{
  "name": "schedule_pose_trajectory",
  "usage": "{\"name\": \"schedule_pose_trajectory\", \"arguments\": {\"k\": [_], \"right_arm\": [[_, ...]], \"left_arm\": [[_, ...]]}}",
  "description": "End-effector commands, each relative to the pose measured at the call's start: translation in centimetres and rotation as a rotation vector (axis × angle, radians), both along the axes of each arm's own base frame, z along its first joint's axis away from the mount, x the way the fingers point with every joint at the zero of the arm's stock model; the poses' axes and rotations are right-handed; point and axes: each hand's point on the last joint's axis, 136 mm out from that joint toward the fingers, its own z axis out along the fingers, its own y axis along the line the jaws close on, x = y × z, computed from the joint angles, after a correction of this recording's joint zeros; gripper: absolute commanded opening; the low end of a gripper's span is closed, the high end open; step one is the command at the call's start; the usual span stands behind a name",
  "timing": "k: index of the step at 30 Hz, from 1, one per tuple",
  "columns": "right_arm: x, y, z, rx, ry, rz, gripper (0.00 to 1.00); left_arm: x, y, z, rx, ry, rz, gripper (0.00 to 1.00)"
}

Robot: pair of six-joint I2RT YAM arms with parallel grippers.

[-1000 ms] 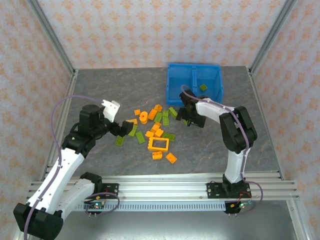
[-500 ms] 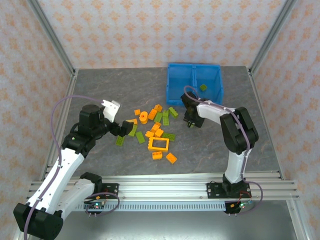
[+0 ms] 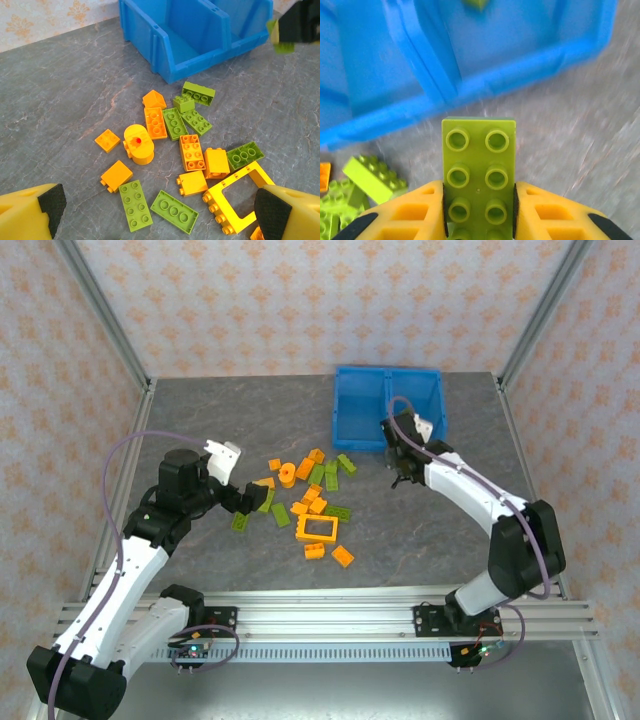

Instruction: Sort the legos into containers by color

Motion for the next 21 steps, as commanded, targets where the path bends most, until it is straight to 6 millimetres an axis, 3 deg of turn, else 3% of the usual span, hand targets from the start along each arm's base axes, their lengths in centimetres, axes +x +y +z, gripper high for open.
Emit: {"name": "schedule_pose_trajectory", "arguments": {"k": [1, 3, 7, 13, 21], "right_arm": [[3.3, -2.0, 4.8, -0.210, -0.143, 0.000, 0.33], [5.5, -2.1, 6.1, -0.262, -0.162, 0.014, 0.33], [9.8, -3.0, 6.1, -0.271, -0.138, -0.009, 0.33], [14.7, -4.6, 2.1, -0.206, 0.008, -0.044, 0.32], [17.9, -4.7, -4.0, -0.122, 0.163, -0.037, 0.34]], "left_arm": [[-0.1, -0.4, 1.8, -0.030, -0.051, -0.009, 1.00], [-0.1, -0.3, 1.8, -0.030, -0.052, -0.005, 1.00], [-0.2, 0.0, 1.9, -0.024, -0.058, 0.006, 1.00], [-0.2, 0.2, 1.9, -0.017, -0.062, 0.018, 1.00], [0.1, 0.2, 1.4, -0.004, -0.048, 0.015, 1.00]]}}
